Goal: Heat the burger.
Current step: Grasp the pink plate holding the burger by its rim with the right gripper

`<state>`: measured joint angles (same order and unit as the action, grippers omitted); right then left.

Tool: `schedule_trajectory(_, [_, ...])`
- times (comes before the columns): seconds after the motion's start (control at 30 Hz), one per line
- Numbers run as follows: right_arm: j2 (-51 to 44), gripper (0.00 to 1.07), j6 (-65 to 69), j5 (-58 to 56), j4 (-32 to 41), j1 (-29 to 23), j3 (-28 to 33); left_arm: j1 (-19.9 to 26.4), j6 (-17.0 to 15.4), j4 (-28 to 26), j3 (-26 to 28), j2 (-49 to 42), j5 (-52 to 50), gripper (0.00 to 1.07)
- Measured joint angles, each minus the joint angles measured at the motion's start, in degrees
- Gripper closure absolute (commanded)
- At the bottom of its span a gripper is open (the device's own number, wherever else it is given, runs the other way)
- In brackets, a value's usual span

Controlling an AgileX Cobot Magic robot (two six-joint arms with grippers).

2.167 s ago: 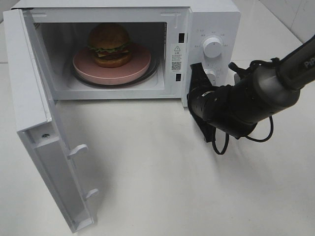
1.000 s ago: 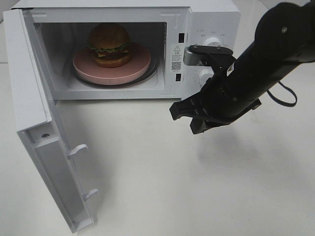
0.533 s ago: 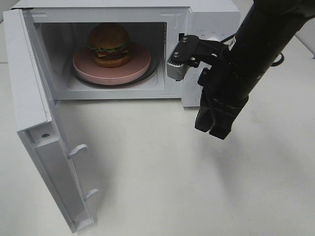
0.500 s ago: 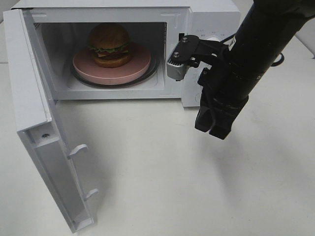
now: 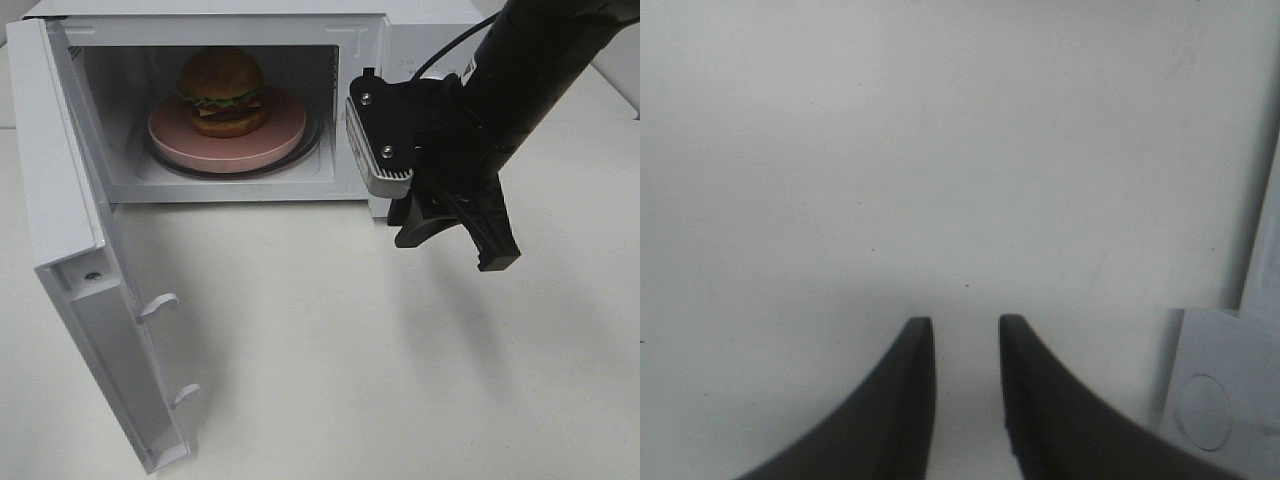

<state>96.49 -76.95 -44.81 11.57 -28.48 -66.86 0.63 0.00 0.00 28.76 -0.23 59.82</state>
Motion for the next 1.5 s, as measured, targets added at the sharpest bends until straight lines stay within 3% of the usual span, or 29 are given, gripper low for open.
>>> schedule_trajectory(0.03, [0.0,0.46,0.8,0.6,-0.5,-0.2,0.0,0.0,0.0,0.0,0.0,0.0,0.0,0.06])
schedule_trajectory(0.07, [0.0,0.46,0.8,0.6,-0.5,-0.2,0.0,0.0,0.0,0.0,0.0,0.0,0.0,0.06])
schedule_trajectory(0.1, [0.0,0.29,3.0,2.6,-1.1,-1.0,0.0,0.0,0.0,0.0,0.0,0.0,0.0,0.06])
schedule_trajectory(0.13, [0.0,0.21,4.4,3.7,-1.3,-1.4,0.0,0.0,0.0,0.0,0.0,0.0,0.0,0.06])
schedule_trajectory(0.17, [0.0,0.21,4.4,3.7,-1.3,-1.4,0.0,0.0,0.0,0.0,0.0,0.0,0.0,0.06])
schedule_trajectory(0.2, [0.0,0.09,6.6,5.4,-1.7,-2.3,0.0,0.0,0.0,0.0,0.0,0.0,0.0,0.06])
schedule_trajectory(0.23, [0.0,0.06,7.3,6.2,-2.2,-2.8,0.0,0.0,0.0,0.0,0.0,0.0,0.0,0.06])
schedule_trajectory(0.67, [0.2,0.09,16.6,13.0,-16.7,-7.4,-0.1,0.0,0.0,0.0,0.0,0.0,0.0,0.06])
schedule_trajectory(0.83, [3.2,0.11,24.0,14.3,-23.1,-10.3,-3.3,0.0,0.0,0.0,0.0,0.0,0.0,0.06])
schedule_trajectory(1.5, [18.4,0.16,28.3,14.2,-26.2,-11.5,-18.8,0.0,0.0,0.0,0.0,0.0,0.0,0.06])
